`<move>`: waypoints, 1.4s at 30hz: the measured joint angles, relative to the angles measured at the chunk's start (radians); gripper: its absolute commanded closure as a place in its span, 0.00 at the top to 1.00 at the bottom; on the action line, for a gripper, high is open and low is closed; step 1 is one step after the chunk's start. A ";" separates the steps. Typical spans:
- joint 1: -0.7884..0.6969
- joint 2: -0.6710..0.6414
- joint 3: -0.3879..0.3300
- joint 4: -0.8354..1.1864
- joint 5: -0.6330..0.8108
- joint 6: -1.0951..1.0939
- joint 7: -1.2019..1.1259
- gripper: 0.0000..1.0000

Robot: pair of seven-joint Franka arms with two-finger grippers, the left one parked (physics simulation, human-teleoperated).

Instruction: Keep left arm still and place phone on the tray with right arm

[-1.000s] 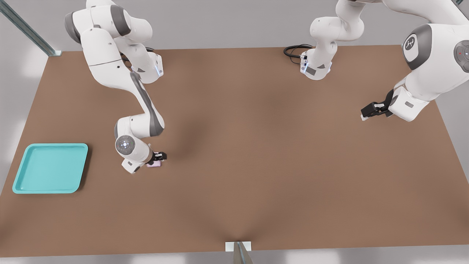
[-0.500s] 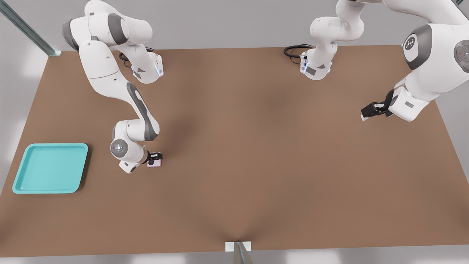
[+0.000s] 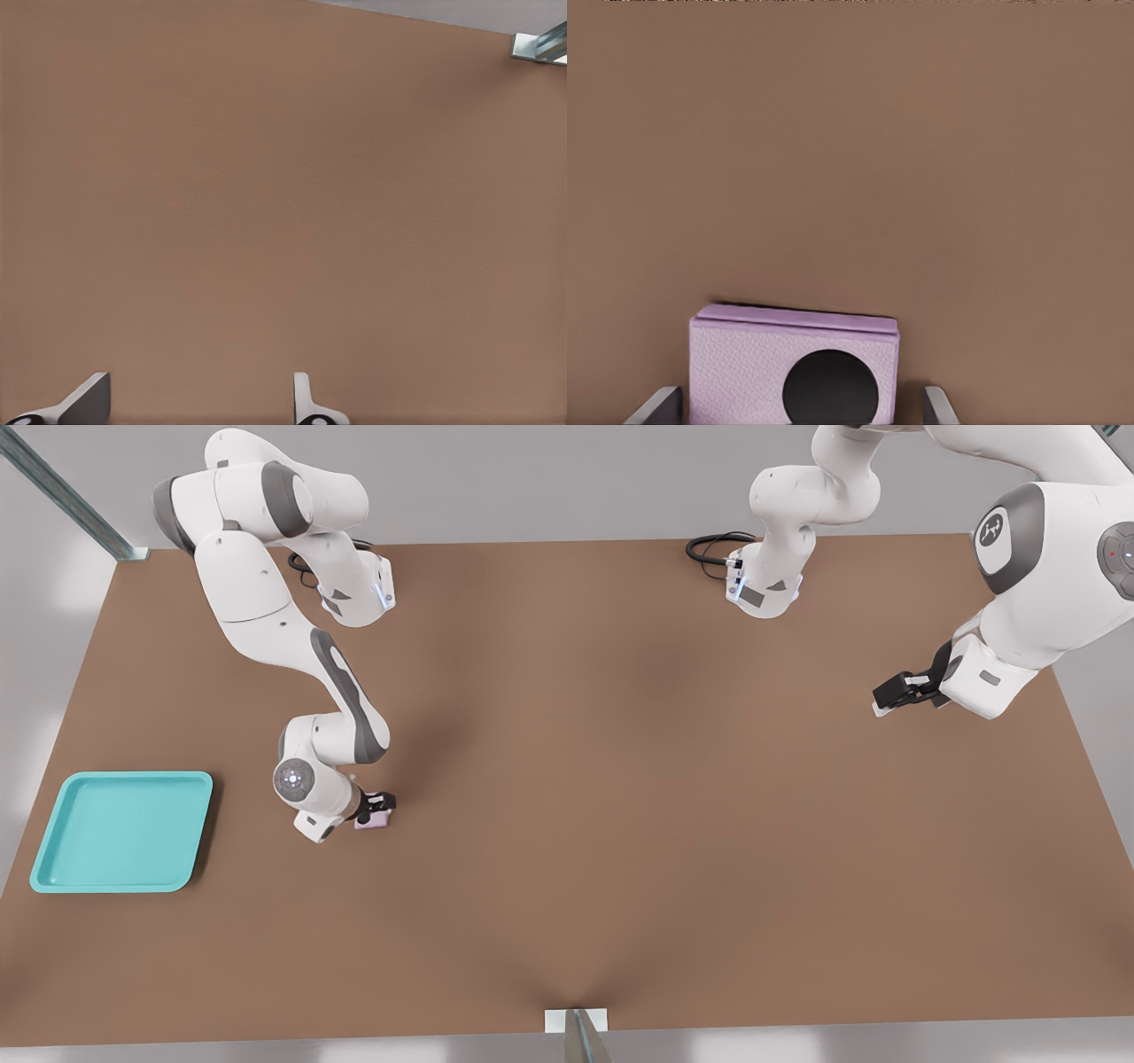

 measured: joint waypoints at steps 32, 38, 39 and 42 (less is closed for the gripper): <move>-0.569 -0.135 0.213 0.000 -0.100 -0.021 -0.160 0.72; -0.799 -0.010 0.238 0.158 -0.162 -0.033 -0.304 0.80; -0.822 0.027 0.242 0.204 -0.181 -0.036 -0.324 1.00; -1.000 0.133 0.398 0.309 -0.310 -0.054 -0.384 1.00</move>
